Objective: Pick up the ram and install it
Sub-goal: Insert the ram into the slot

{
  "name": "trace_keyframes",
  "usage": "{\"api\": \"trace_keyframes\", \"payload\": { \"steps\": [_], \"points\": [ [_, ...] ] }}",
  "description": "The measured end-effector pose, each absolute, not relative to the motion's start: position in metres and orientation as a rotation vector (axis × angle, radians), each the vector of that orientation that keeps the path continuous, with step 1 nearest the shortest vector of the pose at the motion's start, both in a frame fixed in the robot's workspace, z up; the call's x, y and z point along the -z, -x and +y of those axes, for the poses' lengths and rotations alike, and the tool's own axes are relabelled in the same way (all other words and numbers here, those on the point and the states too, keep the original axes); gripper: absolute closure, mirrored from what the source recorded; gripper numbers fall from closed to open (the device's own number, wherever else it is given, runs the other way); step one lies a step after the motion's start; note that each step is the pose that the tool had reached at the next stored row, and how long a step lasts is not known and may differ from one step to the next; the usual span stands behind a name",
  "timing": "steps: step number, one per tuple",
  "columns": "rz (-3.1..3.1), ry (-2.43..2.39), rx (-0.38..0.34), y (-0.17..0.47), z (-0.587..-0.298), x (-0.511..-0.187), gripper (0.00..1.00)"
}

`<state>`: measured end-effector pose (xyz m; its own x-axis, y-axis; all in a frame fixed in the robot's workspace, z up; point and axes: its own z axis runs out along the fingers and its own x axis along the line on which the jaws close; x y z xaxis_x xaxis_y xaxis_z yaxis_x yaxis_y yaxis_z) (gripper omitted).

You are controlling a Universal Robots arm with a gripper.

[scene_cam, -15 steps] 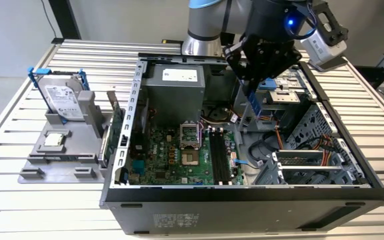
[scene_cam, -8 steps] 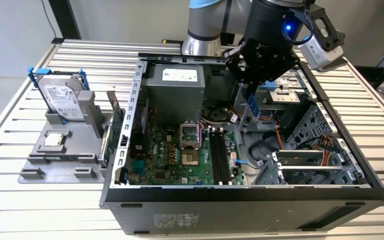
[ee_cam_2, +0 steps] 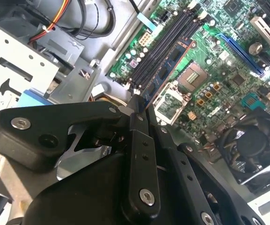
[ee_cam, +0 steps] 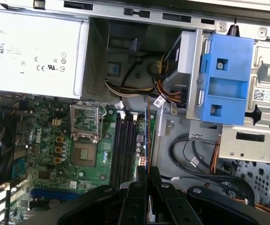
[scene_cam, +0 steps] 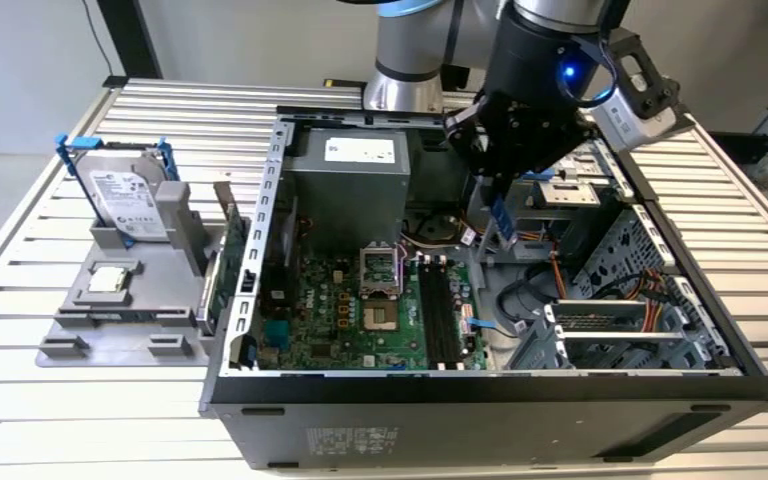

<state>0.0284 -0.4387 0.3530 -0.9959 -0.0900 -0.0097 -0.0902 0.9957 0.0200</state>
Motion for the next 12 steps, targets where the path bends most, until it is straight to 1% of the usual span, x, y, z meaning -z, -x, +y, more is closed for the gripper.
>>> {"api": "trace_keyframes", "payload": {
  "steps": [12],
  "points": [
    [3.129, 0.141, -0.032, -0.028, -0.439, -0.340, 1.00]
  ]
}}
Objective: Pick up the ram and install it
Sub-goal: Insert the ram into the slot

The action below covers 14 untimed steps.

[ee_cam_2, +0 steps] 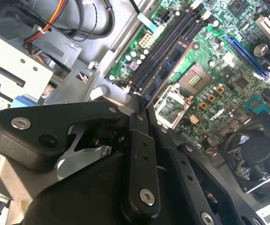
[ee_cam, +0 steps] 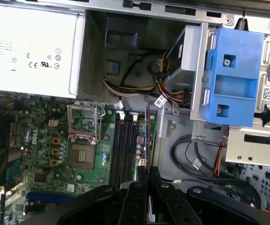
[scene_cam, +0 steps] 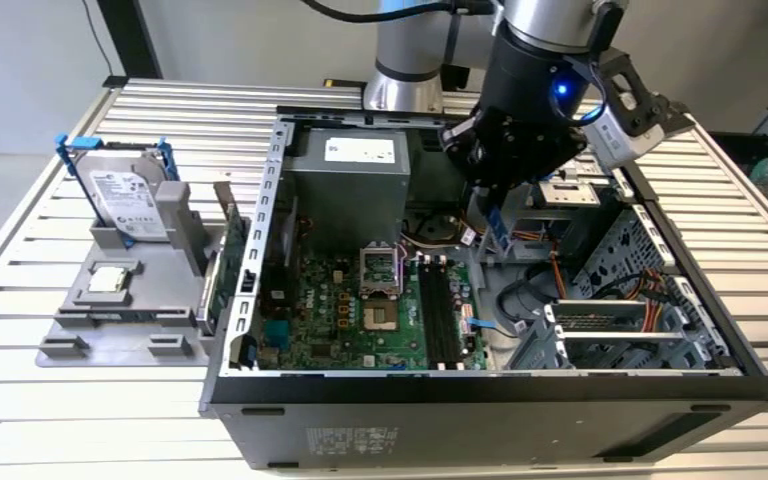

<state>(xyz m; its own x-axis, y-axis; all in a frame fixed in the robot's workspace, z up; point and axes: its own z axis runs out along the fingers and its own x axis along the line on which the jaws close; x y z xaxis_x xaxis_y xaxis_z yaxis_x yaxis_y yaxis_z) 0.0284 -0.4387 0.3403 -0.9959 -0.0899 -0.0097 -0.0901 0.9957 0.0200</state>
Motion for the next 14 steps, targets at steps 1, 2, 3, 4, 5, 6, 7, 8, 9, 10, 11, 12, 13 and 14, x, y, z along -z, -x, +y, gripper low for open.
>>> {"api": "trace_keyframes", "payload": {
  "steps": [1, 2, 3, 4, 5, 6, 7, 8, 9, 10, 11, 12, 13, 14],
  "points": [
    [3.129, 0.141, -0.032, -0.028, -0.439, -0.339, 1.00],
    [3.129, 0.141, -0.032, -0.028, -0.439, -0.339, 1.00],
    [3.129, 0.141, -0.032, -0.028, -0.439, -0.338, 1.00],
    [3.129, 0.141, -0.032, -0.028, -0.439, -0.337, 1.00],
    [3.129, 0.141, -0.032, -0.028, -0.439, -0.336, 1.00],
    [3.130, 0.141, -0.032, -0.028, -0.439, -0.335, 1.00],
    [3.129, 0.141, -0.032, -0.028, -0.439, -0.334, 1.00],
    [3.129, 0.141, -0.032, -0.028, -0.439, -0.333, 1.00],
    [3.129, 0.141, -0.032, -0.028, -0.439, -0.332, 1.00],
    [3.130, 0.141, -0.032, -0.028, -0.439, -0.331, 1.00],
    [3.129, 0.141, -0.032, -0.028, -0.439, -0.330, 1.00],
    [3.130, 0.141, -0.032, -0.028, -0.439, -0.329, 1.00],
    [3.130, 0.141, -0.032, -0.028, -0.439, -0.328, 1.00],
    [3.130, 0.141, -0.032, -0.028, -0.439, -0.327, 1.00]
  ]
}}
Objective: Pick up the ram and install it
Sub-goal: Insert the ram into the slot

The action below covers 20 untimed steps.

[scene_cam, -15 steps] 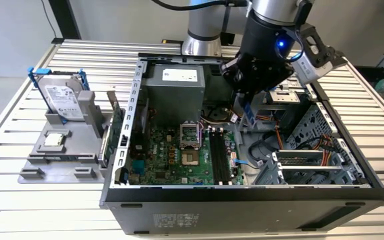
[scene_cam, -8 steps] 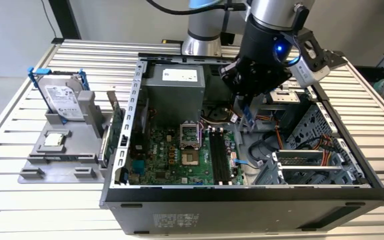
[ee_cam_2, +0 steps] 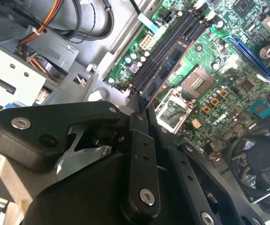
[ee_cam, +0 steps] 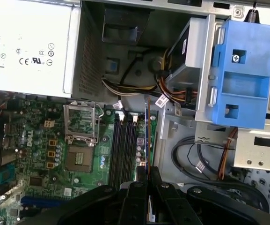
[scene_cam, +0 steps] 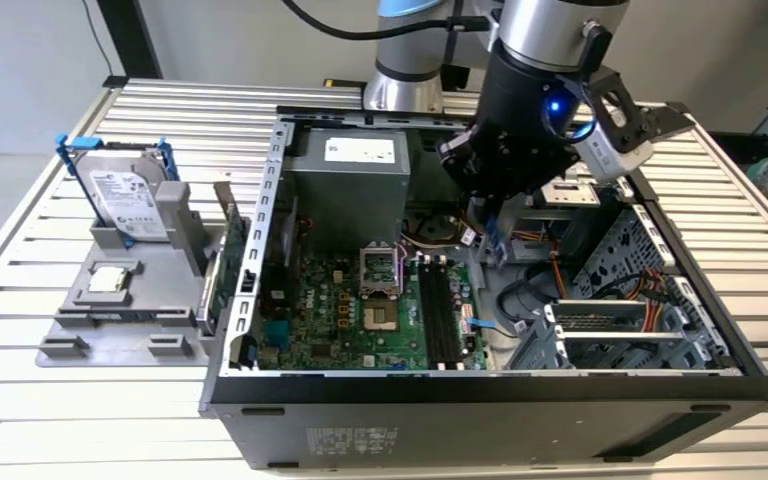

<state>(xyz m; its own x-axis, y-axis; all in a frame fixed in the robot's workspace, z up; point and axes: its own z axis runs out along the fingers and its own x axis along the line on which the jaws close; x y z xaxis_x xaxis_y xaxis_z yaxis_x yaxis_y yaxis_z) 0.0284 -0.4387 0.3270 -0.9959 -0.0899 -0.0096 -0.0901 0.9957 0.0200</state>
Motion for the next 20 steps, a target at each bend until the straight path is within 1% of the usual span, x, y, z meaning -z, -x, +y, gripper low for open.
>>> {"api": "trace_keyframes", "payload": {
  "steps": [20],
  "points": [
    [3.129, 0.141, -0.032, -0.028, -0.439, -0.311, 1.00]
  ]
}}
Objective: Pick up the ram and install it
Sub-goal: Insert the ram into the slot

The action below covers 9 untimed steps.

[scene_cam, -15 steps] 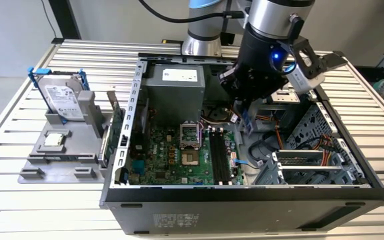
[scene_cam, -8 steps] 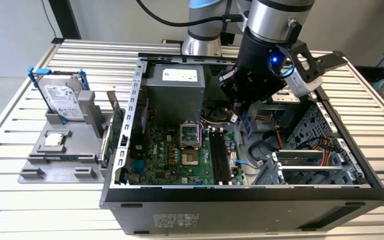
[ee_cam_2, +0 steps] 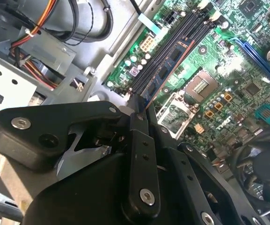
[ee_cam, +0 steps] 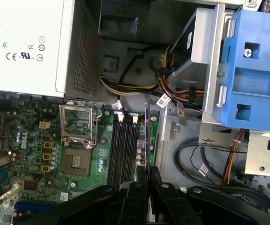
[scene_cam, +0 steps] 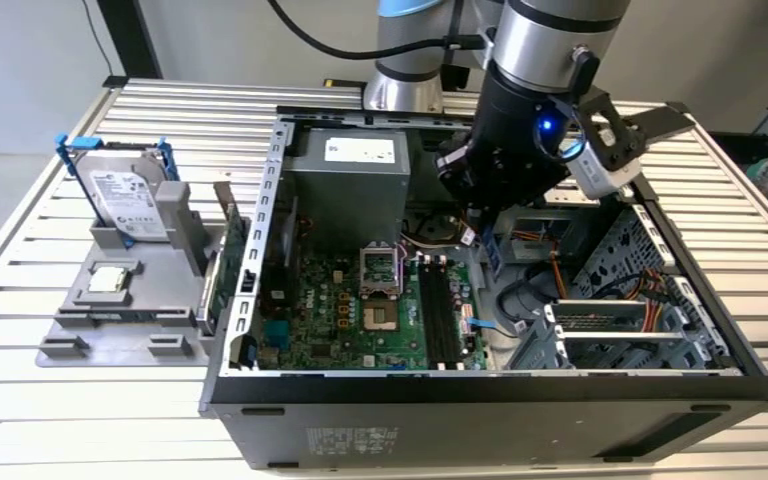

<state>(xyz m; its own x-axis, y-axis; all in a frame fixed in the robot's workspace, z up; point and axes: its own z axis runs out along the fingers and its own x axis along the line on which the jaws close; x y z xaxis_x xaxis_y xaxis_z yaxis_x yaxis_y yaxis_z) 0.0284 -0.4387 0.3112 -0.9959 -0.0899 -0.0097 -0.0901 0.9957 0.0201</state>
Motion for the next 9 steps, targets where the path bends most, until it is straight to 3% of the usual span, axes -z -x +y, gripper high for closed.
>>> {"api": "trace_keyframes", "payload": {
  "steps": [9],
  "points": [
    [3.129, 0.141, -0.032, -0.028, -0.439, -0.295, 1.00]
  ]
}}
